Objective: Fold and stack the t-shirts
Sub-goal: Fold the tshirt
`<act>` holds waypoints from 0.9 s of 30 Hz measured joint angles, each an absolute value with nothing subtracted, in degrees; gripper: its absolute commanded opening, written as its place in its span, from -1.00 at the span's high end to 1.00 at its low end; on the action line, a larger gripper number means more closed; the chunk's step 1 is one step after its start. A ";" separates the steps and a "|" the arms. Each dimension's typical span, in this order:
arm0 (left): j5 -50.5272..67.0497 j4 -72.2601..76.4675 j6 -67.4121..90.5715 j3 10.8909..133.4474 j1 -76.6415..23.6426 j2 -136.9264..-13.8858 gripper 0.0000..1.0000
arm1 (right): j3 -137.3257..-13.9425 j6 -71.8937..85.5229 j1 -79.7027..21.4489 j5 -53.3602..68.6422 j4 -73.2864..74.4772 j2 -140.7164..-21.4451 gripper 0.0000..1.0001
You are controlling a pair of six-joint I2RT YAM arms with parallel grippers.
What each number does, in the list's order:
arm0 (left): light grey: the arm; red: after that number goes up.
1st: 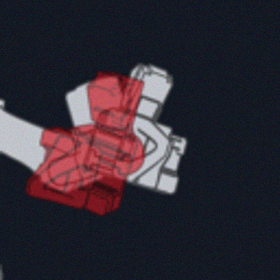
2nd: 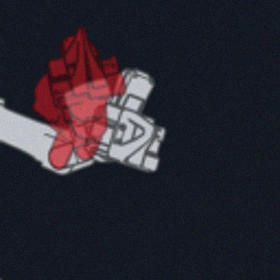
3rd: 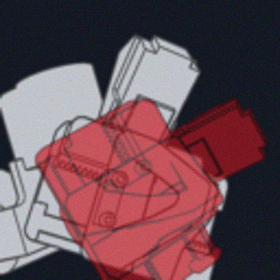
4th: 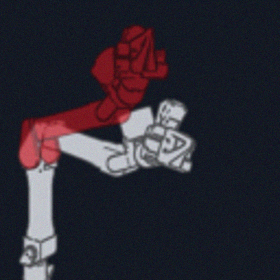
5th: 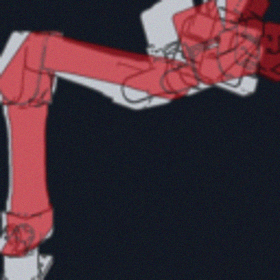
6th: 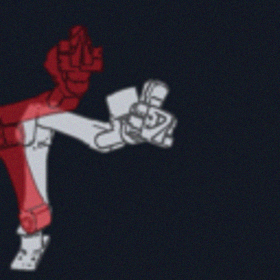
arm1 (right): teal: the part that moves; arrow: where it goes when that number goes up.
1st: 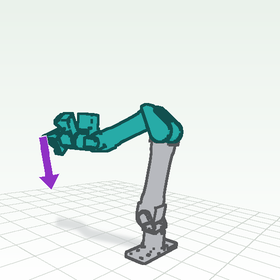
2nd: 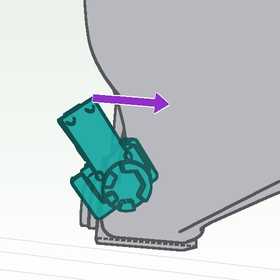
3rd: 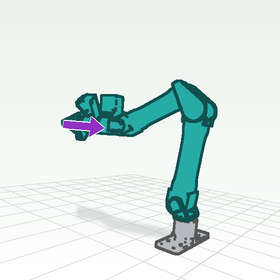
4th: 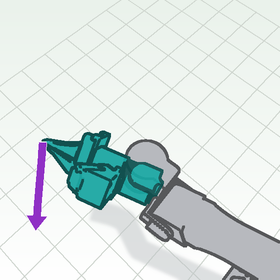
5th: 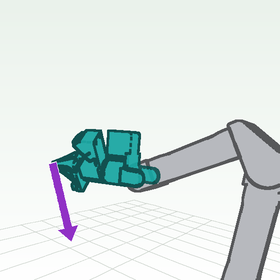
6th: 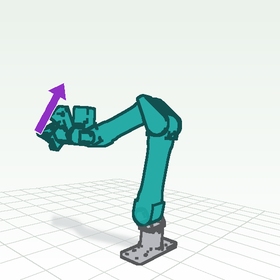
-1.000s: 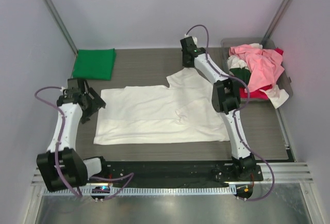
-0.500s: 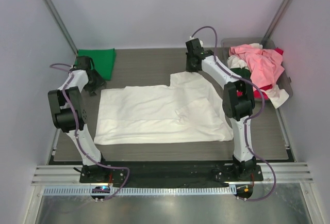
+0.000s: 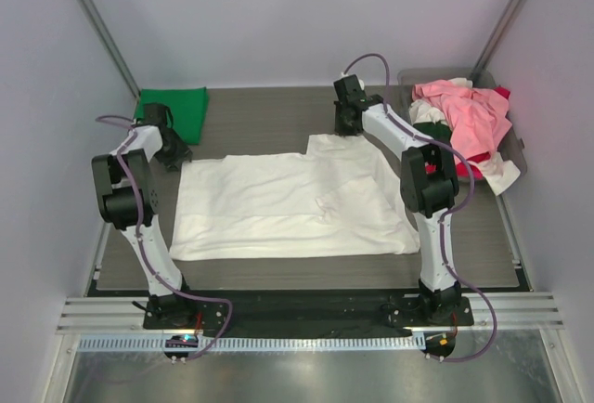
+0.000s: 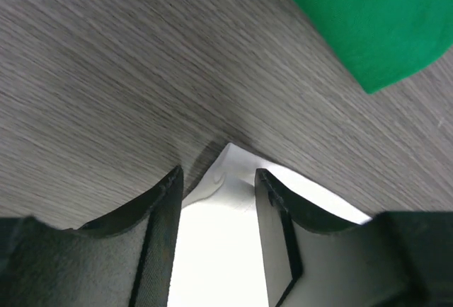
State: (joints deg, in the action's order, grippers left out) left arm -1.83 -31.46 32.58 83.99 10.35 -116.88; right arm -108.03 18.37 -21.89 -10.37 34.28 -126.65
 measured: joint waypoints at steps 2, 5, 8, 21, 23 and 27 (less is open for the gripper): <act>-1.89 -30.41 32.56 83.13 10.17 -116.49 0.17 | -107.85 18.37 -21.89 -10.35 34.26 -126.65 0.98; -1.85 -29.82 32.51 82.96 9.82 -116.40 0.32 | -107.63 18.39 -21.89 -10.35 34.24 -126.63 0.97; -1.85 -29.36 32.47 82.65 9.21 -116.40 0.66 | -106.98 18.44 -21.89 -10.35 34.20 -126.45 0.97; -1.98 -30.06 32.42 80.97 7.77 -113.23 0.99 | -101.38 18.85 -21.89 -10.72 34.37 -118.19 0.98; -2.28 -30.57 32.29 80.55 7.77 -110.83 1.00 | -99.13 18.92 -21.89 -10.92 34.35 -114.67 0.97; -3.11 -30.89 32.27 78.41 7.73 -104.49 1.00 | -92.60 19.38 -21.89 -11.38 34.13 -106.24 0.98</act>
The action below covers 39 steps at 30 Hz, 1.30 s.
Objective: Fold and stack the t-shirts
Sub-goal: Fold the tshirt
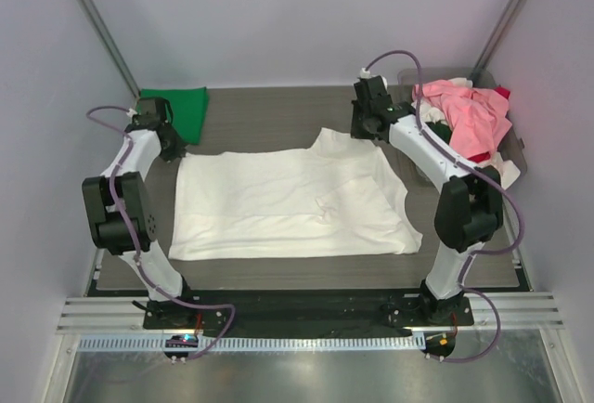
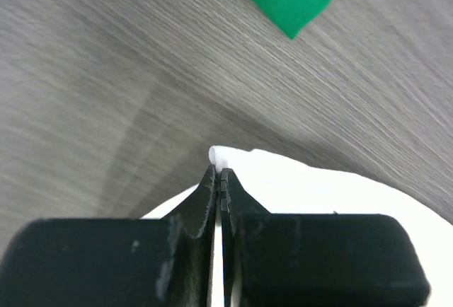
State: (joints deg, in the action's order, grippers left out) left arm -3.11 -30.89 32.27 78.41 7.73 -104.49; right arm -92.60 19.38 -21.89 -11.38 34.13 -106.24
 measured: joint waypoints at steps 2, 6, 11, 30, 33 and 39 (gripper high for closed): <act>-3.51 -30.94 32.27 76.93 7.73 -101.38 1.00 | -88.84 19.66 -21.89 -11.44 33.85 -102.37 0.98; -4.25 -31.07 32.27 73.69 7.73 -97.01 1.00 | -80.34 20.27 -21.91 -11.46 33.23 -96.01 0.98; -4.47 -31.07 32.27 69.30 7.73 -94.21 0.99 | -71.77 21.17 -21.91 -11.53 34.13 -89.86 0.98; -5.65 -31.07 31.11 58.06 8.82 -84.09 1.00 | -51.29 27.33 -21.91 -12.67 35.59 -66.15 0.98; -5.82 -30.94 31.22 56.90 8.82 -83.72 1.00 | -48.38 29.17 -21.91 -13.04 36.27 -63.20 0.98; -6.37 -30.65 32.64 54.28 8.82 -82.63 0.99 | -42.76 33.45 -21.91 -12.88 36.99 -59.68 0.98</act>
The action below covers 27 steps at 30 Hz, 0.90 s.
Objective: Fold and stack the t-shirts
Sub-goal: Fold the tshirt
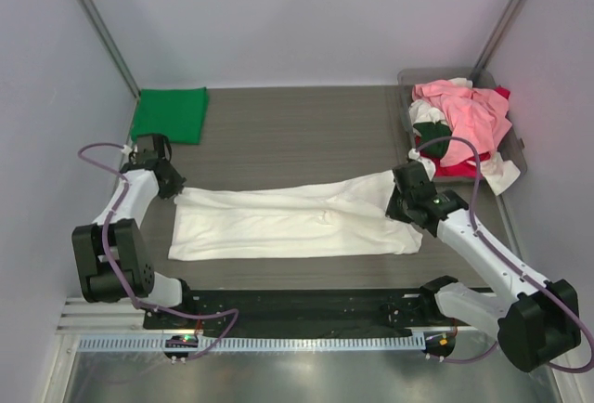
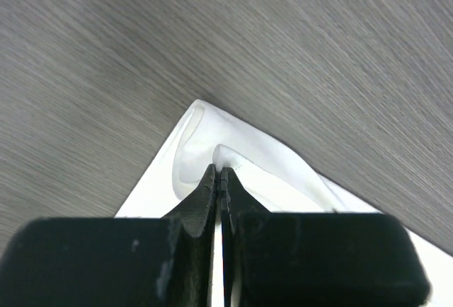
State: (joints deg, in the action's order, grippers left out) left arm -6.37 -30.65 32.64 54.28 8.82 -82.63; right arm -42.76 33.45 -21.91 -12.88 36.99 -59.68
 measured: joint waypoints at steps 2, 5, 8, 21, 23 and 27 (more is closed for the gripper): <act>-7.03 -30.74 33.08 53.80 8.82 -82.19 0.85 | -40.80 35.44 -21.91 -12.62 37.34 -59.46 0.95; -8.54 -30.83 33.74 53.78 8.82 -81.93 0.54 | -37.95 38.74 -21.91 -11.57 37.36 -59.44 0.57; -10.15 -31.42 34.15 53.84 9.52 -81.84 -0.08 | -34.63 42.59 -21.91 -10.46 37.45 -58.72 -0.03; -9.08 -32.18 35.05 53.74 11.25 -71.55 -0.35 | -37.47 46.30 -21.89 -10.24 40.84 -57.04 -0.38; -8.67 -32.01 34.94 54.15 7.68 -72.03 -0.35 | -42.09 44.58 -21.91 -9.63 39.53 -61.25 -0.35; -8.38 -33.23 34.85 56.93 2.00 -76.53 -0.30 | -50.30 41.60 -21.91 -8.58 36.45 -70.91 -0.31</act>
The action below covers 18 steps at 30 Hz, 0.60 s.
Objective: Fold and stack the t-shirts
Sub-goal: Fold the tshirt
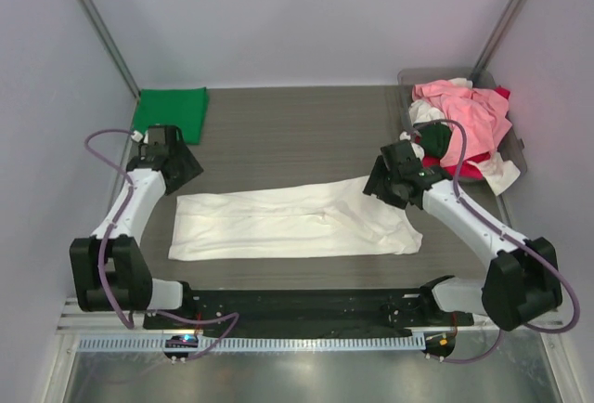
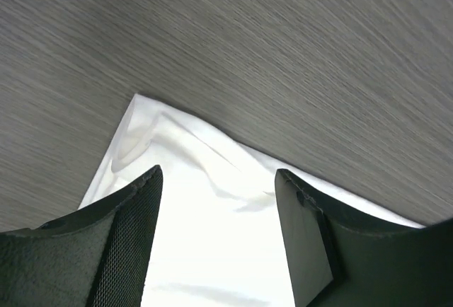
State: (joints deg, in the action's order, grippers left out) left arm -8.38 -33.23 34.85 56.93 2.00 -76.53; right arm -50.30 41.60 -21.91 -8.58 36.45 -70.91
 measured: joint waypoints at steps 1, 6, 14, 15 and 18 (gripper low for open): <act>-8.38 -33.41 34.92 57.69 1.43 -78.24 -0.28 | -51.59 41.01 -21.91 -8.32 35.90 -72.62 -0.30; -9.72 -35.94 35.55 58.41 0.91 -84.03 -0.28 | -53.93 39.46 -21.91 -6.87 34.26 -77.03 -0.28; -13.56 -38.59 37.01 58.33 0.71 -88.23 -0.07 | -52.25 38.76 -21.91 -5.85 33.34 -76.97 -0.22; -13.89 -38.72 37.08 58.33 0.71 -88.84 -0.05 | -51.75 38.65 -21.91 -5.82 33.32 -76.97 -0.22; -14.66 -39.46 37.23 58.41 0.71 -90.72 -0.04 | -50.28 38.33 -21.91 -5.82 33.36 -76.97 -0.21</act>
State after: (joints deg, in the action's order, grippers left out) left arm -14.66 -39.46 37.23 58.41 0.71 -90.72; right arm -50.28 38.33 -21.91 -5.82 33.36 -76.97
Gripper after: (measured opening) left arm 0.525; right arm 0.607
